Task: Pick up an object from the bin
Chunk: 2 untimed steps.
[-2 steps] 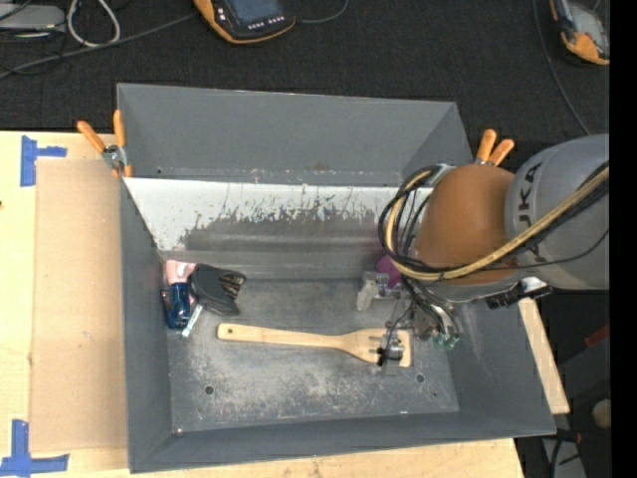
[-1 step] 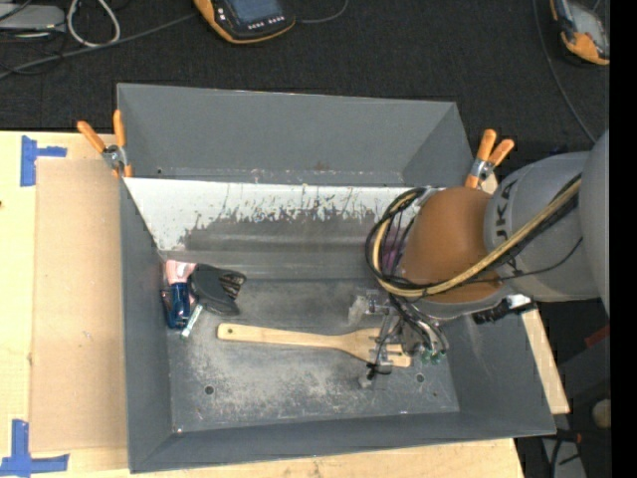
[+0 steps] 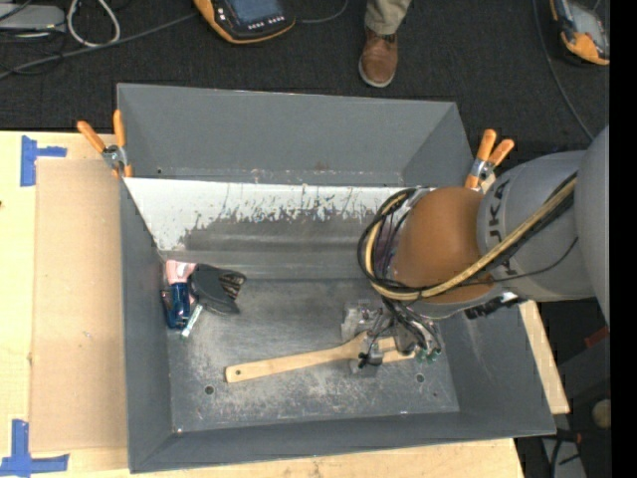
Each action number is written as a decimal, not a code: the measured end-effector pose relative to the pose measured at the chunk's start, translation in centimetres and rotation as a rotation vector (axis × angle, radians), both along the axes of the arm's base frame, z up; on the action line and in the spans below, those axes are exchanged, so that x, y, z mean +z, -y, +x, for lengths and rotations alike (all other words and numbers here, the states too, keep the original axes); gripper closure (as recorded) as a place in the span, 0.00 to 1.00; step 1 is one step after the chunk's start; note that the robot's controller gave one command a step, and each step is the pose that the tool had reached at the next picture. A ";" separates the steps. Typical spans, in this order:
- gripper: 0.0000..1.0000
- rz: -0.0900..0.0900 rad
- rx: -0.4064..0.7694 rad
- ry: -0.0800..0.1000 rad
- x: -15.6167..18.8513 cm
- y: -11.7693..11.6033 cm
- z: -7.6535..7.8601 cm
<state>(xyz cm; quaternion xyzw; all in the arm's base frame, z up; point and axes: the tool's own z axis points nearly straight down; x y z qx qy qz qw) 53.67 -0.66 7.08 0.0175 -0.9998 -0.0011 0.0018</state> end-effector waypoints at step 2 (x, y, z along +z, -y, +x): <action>1.00 0.000 0.001 -0.006 6.0 0.0 0.8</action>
Offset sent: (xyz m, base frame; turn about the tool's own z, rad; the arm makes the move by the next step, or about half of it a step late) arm 0.0176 -0.0020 0.1178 -0.0029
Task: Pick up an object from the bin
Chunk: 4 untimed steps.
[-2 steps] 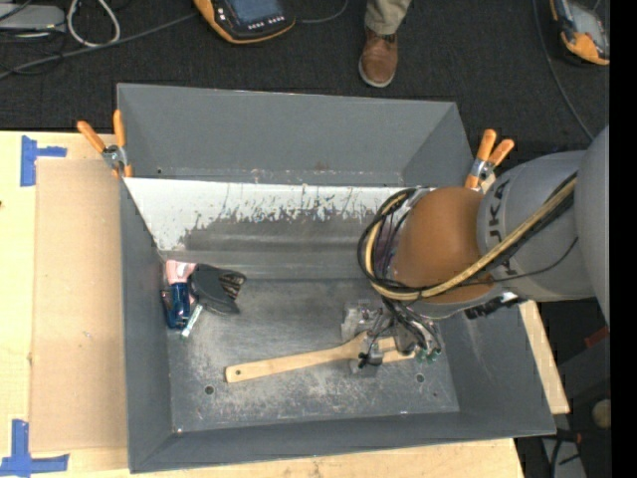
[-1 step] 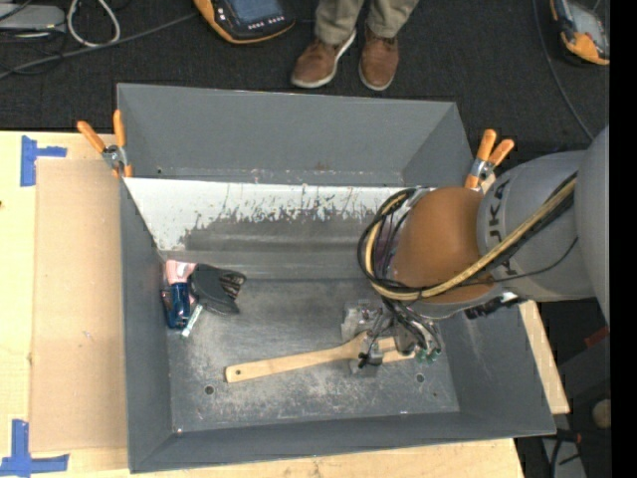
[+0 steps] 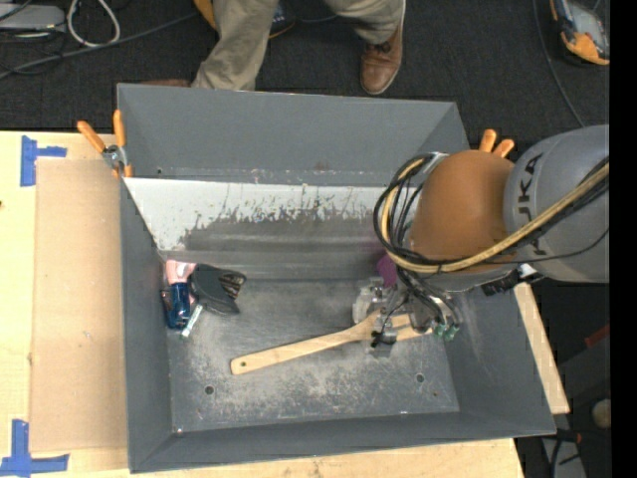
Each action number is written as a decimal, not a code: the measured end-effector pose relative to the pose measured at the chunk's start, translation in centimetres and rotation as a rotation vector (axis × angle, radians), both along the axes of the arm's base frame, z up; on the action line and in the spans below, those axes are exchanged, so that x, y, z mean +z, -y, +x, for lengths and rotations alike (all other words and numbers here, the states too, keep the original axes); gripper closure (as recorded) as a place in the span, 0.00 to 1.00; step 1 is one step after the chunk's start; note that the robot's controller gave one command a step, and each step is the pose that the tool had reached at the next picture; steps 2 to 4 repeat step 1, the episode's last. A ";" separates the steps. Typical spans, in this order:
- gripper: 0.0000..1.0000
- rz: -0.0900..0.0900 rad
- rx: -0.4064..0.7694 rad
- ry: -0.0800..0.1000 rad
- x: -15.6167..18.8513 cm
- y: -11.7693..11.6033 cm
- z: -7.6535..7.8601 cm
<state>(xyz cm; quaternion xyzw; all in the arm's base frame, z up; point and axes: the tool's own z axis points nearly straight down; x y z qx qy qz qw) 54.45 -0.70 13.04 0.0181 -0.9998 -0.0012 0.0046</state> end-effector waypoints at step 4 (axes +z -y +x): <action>1.00 0.000 -0.005 -0.005 7.4 -0.8 -1.2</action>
Offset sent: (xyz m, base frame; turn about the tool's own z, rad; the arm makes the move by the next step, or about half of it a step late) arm 0.0126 0.0178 0.1096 -0.0154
